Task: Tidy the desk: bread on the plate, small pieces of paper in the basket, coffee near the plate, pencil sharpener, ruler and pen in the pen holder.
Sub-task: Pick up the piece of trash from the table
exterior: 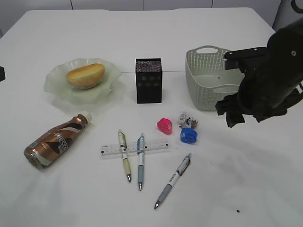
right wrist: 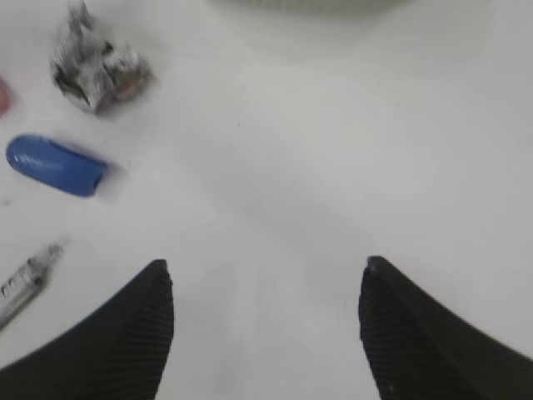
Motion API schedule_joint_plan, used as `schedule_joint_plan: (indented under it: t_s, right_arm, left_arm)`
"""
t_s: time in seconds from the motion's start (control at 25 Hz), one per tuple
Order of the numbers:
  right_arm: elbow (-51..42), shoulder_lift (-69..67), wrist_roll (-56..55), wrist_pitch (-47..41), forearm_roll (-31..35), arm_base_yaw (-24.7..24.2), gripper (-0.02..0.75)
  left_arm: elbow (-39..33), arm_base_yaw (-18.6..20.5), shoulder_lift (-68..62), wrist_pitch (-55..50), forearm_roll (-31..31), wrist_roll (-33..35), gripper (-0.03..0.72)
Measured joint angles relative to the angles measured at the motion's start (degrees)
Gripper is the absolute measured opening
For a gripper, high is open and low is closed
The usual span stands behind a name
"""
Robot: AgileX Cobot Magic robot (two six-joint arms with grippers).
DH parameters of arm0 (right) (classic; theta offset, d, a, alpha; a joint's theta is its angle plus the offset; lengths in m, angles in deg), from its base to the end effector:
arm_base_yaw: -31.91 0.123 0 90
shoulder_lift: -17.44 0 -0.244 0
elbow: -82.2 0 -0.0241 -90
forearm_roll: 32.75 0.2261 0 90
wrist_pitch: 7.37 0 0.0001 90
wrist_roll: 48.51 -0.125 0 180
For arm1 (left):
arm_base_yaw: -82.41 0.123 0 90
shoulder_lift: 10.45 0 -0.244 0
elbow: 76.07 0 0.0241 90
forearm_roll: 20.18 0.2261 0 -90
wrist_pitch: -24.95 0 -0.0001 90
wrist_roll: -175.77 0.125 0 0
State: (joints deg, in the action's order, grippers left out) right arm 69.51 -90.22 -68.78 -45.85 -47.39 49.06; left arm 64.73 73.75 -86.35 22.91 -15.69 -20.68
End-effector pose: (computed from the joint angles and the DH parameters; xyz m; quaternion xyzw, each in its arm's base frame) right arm 0.3189 0.0778 0.1476 -0.0569 0.9769 -0.0327 0.2034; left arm 0.2637 -0.0398 0.2285 -0.0253 0.8529 -0.0922 0.5133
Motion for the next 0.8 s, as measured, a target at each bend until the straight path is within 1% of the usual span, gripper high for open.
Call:
schedule_joint_plan:
  t_s: [0.08,0.16,0.24,0.32,0.44,0.64,0.72,0.8]
  right_arm:
    - [2.1,0.0,1.4,-6.2,2.5,0.0,0.540]
    - [5.0,0.0,4.0,-11.7,6.9,0.0,0.540]
    - [8.2,0.0,5.8,-14.6,11.2,0.0,0.536]
    - [10.7,0.0,6.3,-16.1,14.1,0.0,0.529]
    - [14.0,0.0,5.1,-16.4,16.1,0.0,0.526]
    - [14.7,-0.1,-0.5,-13.5,16.4,0.0,0.525]
    - [14.7,-1.0,-2.5,-11.8,16.4,0.1,0.524]
    - [14.7,-2.2,-5.6,-9.9,14.6,1.1,0.524]
  left_arm:
    - [0.0,0.0,0.0,0.0,0.0,0.0,0.326]
    - [0.0,0.0,0.0,0.0,-0.1,0.0,0.326]
    - [0.0,0.0,0.0,0.0,-1.2,0.0,0.326]
    - [0.0,0.0,0.0,0.0,-2.0,0.0,0.326]
    - [0.0,0.0,0.0,0.0,-2.5,0.0,0.326]
    - [0.0,0.0,0.0,0.0,-2.7,0.0,0.326]
    - [0.0,0.0,0.0,0.0,-2.7,0.0,0.326]
    - [0.0,0.0,0.0,0.0,-2.8,0.0,0.326]
